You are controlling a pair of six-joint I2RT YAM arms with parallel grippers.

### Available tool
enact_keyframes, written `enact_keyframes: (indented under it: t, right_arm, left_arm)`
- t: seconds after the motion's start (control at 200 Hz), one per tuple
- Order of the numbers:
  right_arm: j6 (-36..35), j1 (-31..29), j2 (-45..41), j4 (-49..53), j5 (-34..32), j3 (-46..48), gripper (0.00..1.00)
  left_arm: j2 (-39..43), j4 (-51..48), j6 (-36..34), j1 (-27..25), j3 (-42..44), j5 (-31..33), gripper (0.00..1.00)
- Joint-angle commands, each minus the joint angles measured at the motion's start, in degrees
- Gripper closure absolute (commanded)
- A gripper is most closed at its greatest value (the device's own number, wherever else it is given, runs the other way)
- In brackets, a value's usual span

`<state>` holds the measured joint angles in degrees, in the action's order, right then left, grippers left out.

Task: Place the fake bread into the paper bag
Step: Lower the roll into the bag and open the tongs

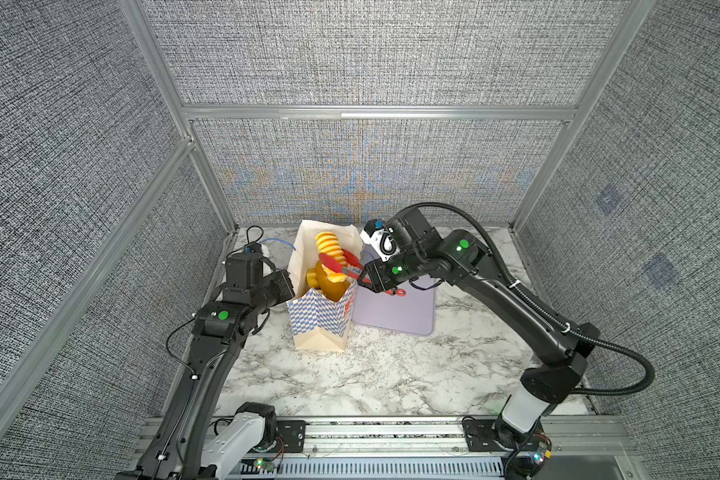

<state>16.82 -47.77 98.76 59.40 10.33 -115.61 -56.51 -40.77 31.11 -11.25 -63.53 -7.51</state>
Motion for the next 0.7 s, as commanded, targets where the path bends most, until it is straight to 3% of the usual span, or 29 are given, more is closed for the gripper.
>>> enact_keyframes:
  t: [0.0, 0.34, 0.695]
  right_arm:
    - [-0.6, -0.1, -0.2, -0.8, -1.0, -0.6, 0.46]
    - [-0.7, -0.1, -0.1, -0.8, -1.2, -1.2, 0.36]
    - [-1.0, -0.1, -0.2, -1.0, -2.5, -2.5, 0.36]
  left_arm:
    - [0.0, -0.4, -0.3, 0.0, -0.2, 0.1, 1.0]
    - [0.2, -0.6, -0.3, -0.1, -0.2, 0.3, 1.0]
    - [0.3, -0.7, -0.4, 0.0, -0.5, 0.3, 1.0]
